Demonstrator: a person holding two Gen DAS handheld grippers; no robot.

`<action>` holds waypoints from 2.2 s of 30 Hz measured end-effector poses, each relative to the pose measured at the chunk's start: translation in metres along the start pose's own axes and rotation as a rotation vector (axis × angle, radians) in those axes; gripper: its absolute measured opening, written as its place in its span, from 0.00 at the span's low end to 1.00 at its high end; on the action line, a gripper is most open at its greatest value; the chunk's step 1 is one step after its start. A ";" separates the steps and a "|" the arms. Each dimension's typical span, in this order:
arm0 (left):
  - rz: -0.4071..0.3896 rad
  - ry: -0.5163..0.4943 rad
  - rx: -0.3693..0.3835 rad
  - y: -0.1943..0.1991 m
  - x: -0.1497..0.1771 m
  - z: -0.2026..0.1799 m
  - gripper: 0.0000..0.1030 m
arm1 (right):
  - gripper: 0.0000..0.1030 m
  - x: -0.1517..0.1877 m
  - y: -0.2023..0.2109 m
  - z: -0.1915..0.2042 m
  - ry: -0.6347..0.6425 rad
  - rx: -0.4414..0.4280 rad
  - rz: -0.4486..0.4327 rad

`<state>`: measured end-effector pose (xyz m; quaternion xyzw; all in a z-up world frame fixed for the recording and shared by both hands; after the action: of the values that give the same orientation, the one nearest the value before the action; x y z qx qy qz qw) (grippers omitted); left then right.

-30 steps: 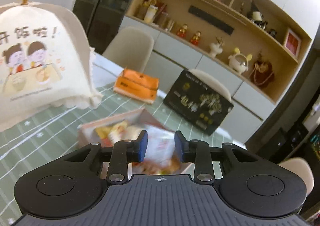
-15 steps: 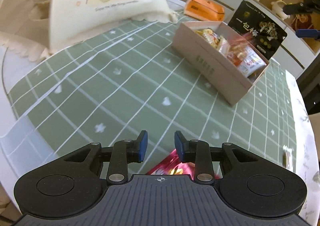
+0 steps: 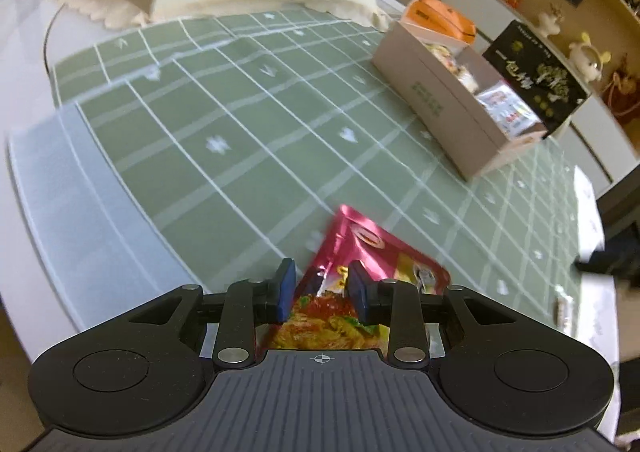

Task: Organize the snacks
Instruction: 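Grasp small clear packet with left tool while right grasps red spicy chicken bag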

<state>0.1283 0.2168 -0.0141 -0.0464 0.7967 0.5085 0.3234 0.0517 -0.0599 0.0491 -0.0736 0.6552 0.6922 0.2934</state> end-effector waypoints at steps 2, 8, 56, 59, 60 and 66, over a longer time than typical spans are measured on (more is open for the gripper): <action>0.000 0.001 0.006 -0.002 0.007 -0.021 0.33 | 0.80 0.026 -0.007 -0.011 0.014 0.005 0.033; 0.059 -0.074 0.084 -0.018 0.017 -0.096 0.34 | 0.80 0.075 -0.022 -0.038 0.091 0.036 0.060; -0.009 -0.074 -0.150 0.031 0.011 -0.169 0.41 | 0.80 0.070 0.016 -0.125 0.004 -0.139 -0.151; 0.033 -0.011 -0.247 0.034 0.019 -0.131 0.41 | 0.80 0.067 0.003 -0.083 0.039 -0.228 -0.074; 0.043 0.006 -0.261 0.035 0.023 -0.123 0.41 | 0.80 0.068 -0.003 -0.069 0.049 -0.244 -0.048; 0.102 0.041 -0.289 0.035 0.045 -0.103 0.41 | 0.82 0.067 -0.038 0.010 0.117 -0.257 0.071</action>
<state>0.0312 0.1587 0.0162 -0.0623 0.7229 0.6327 0.2707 0.0189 -0.0307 -0.0154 -0.1276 0.5793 0.7749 0.2182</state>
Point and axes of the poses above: each gripper's, at about its wrist camera, not at the fingertips, and y roughly against the way its jaws point, z to its left, x to its underside, the point moved 4 cm from there along -y, roughly the way its jaws point, and after that the axes turned 9 degrees about -y, right-handed, at the moved point
